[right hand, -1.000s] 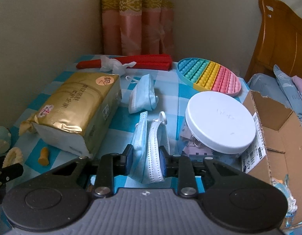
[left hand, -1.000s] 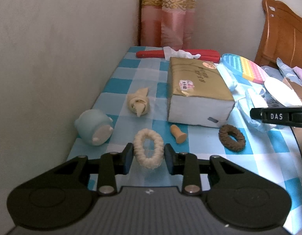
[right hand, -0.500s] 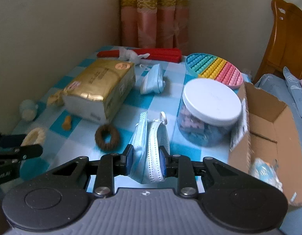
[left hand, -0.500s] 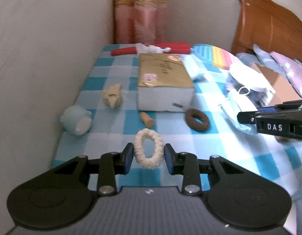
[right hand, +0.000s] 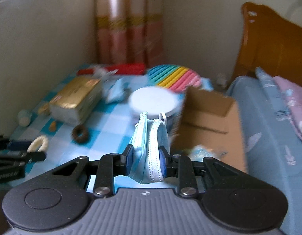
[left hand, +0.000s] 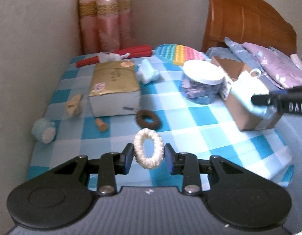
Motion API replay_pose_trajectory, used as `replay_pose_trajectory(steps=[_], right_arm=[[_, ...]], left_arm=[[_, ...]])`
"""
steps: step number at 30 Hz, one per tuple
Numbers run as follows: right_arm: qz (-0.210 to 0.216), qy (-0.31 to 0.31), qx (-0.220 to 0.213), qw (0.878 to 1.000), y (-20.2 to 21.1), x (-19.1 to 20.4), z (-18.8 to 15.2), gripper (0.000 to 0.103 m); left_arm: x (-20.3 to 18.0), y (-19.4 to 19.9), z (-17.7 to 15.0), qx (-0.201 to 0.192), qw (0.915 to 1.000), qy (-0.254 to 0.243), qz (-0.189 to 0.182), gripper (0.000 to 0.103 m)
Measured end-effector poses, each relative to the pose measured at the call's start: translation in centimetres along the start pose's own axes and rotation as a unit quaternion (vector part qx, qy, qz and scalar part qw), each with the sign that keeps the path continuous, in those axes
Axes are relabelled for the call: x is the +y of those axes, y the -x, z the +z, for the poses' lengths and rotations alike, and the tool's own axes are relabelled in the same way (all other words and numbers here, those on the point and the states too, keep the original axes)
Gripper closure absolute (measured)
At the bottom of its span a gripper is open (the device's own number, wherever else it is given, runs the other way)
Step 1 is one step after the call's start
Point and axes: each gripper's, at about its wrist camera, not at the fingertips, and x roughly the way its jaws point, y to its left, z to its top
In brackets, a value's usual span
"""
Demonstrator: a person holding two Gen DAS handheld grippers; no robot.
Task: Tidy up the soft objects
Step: 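Carry the mask into the cardboard box and open the right tool while the left carries the ring, then lower the cream fuzzy ring into the cardboard box and open the left tool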
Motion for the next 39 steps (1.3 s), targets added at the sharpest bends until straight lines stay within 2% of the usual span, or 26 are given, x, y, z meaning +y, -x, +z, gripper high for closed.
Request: replay_pose_trajectory(steps=[3, 9, 12, 13, 15, 19, 22, 27, 30, 33, 37, 39], right_arm=[[-0.017, -0.016, -0.008, 1.000, 0.0, -2.5, 0.7, 0.071], [-0.040, -0.024, -0.004, 0.999, -3.3, -6.4, 2.0, 0.070], [-0.047, -0.016, -0.006, 0.999, -5.2, -7.6, 2.4, 0.055], [-0.048, -0.017, -0.001, 0.999, -5.8, -7.9, 2.5, 0.041], [-0.037, -0.021, 0.007, 0.999, -6.6, -8.3, 2.5, 0.022], [-0.007, -0.021, -0.002, 1.000, -5.9, -8.5, 1.8, 0.000], [0.014, -0.011, -0.002, 1.000, -5.0, -8.1, 1.0, 0.000], [0.017, -0.009, 0.001, 1.000, -3.6, -7.9, -0.3, 0.000], [0.014, -0.010, 0.002, 1.000, -2.9, -7.8, -1.2, 0.000], [-0.002, -0.002, 0.002, 1.000, -2.3, -7.5, -2.4, 0.000], [0.003, -0.005, -0.008, 1.000, -1.1, -7.1, -3.5, 0.000], [0.005, -0.008, -0.016, 1.000, -0.5, -7.0, -3.6, 0.000]], left_arm=[[-1.2, -0.1, 0.3, 0.000, 0.9999, -0.011, -0.007, 0.070], [-2.8, -0.6, 0.7, 0.010, 0.9996, -0.027, -0.007, 0.070], [-3.2, -1.1, 1.1, 0.015, 0.9995, -0.027, -0.003, 0.070], [-3.3, -1.2, 1.2, 0.017, 0.9995, -0.027, -0.002, 0.070], [-3.6, -1.5, 1.5, 0.018, 0.9994, -0.029, -0.001, 0.070], [-4.5, -2.1, 2.4, 0.022, 0.9989, -0.043, -0.002, 0.070], [-5.3, -2.4, 3.3, 0.021, 0.9982, -0.054, -0.011, 0.070], [-7.1, -2.9, 5.3, 0.011, 0.9961, -0.083, -0.029, 0.070], [-8.5, -3.3, 6.9, 0.010, 0.9938, -0.097, -0.052, 0.070], [-10.2, -4.0, 8.8, 0.010, 0.9902, -0.116, -0.077, 0.070], [-13.2, -4.9, 11.6, -0.004, 0.9833, -0.143, -0.112, 0.070], [-14.8, -5.6, 12.8, -0.012, 0.9800, -0.160, -0.118, 0.070]])
